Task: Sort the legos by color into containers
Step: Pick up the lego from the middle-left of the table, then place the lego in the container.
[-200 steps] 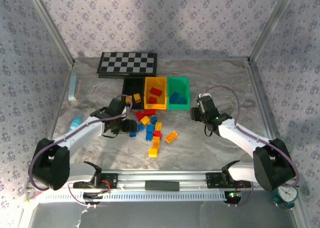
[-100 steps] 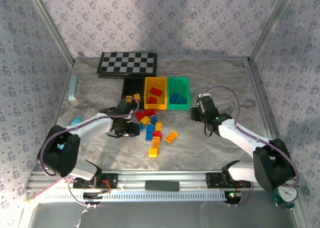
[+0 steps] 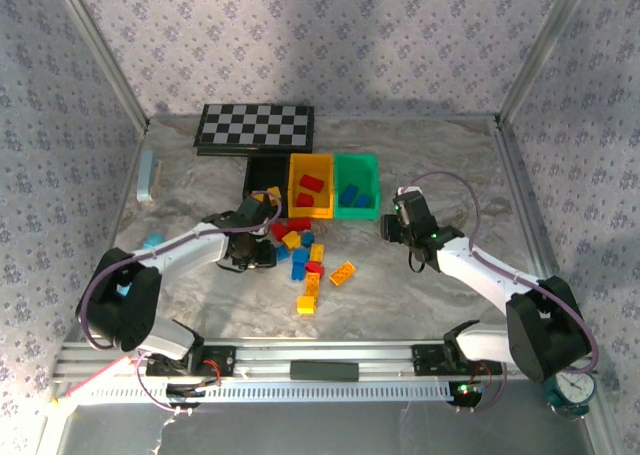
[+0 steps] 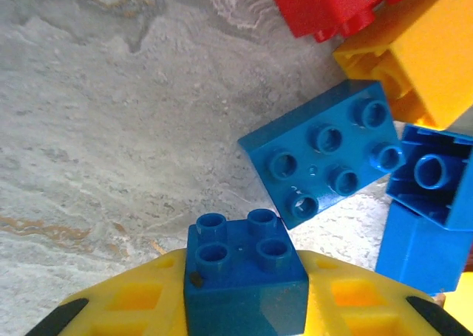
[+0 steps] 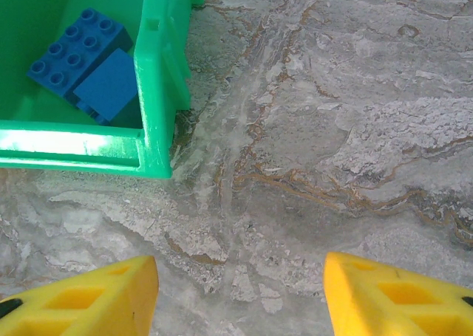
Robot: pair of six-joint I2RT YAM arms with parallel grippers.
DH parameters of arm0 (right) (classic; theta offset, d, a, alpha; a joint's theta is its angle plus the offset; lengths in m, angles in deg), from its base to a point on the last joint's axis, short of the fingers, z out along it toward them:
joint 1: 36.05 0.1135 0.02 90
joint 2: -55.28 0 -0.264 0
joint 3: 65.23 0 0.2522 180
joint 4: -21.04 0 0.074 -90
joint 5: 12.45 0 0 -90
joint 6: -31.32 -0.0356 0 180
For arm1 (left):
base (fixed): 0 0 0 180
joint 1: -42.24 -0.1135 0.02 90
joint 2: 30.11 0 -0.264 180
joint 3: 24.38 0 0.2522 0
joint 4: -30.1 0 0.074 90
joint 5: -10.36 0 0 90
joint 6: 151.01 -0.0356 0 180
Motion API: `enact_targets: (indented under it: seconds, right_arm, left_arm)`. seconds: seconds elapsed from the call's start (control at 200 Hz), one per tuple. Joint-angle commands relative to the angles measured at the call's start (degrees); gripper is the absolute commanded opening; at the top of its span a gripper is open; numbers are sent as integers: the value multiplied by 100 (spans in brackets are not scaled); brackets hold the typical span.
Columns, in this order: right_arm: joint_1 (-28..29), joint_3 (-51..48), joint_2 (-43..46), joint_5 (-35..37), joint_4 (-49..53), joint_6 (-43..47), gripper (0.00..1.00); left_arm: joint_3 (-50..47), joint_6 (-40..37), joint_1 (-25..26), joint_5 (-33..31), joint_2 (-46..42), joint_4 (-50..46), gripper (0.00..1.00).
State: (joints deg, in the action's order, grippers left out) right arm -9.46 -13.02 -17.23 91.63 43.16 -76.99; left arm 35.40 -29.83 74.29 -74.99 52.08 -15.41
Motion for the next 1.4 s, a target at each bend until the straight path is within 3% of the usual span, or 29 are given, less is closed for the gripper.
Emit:
enact_targets:
  seconds: [0.0,0.4,0.725,1.044,1.399]
  right_arm:
    - [-35,-27,133,-46,104,-85,62]
    - [-41,-55,288,-55,143,-83,63]
    - [-51,-59,395,-55,158,-77,63]
    - [-60,-76,457,-54,162,-72,62]
    - [-83,-132,467,-129,82,-137,63]
  left_arm:
    - [254,72,49,-170,-363,-204,30]
    - [647,81,52,28,-643,269,29]
    - [1567,-15,103,50,-225,339,28]
    - [2877,-159,478,-5,1029,599,27]
    - [5497,-574,849,-77,3209,98,29]
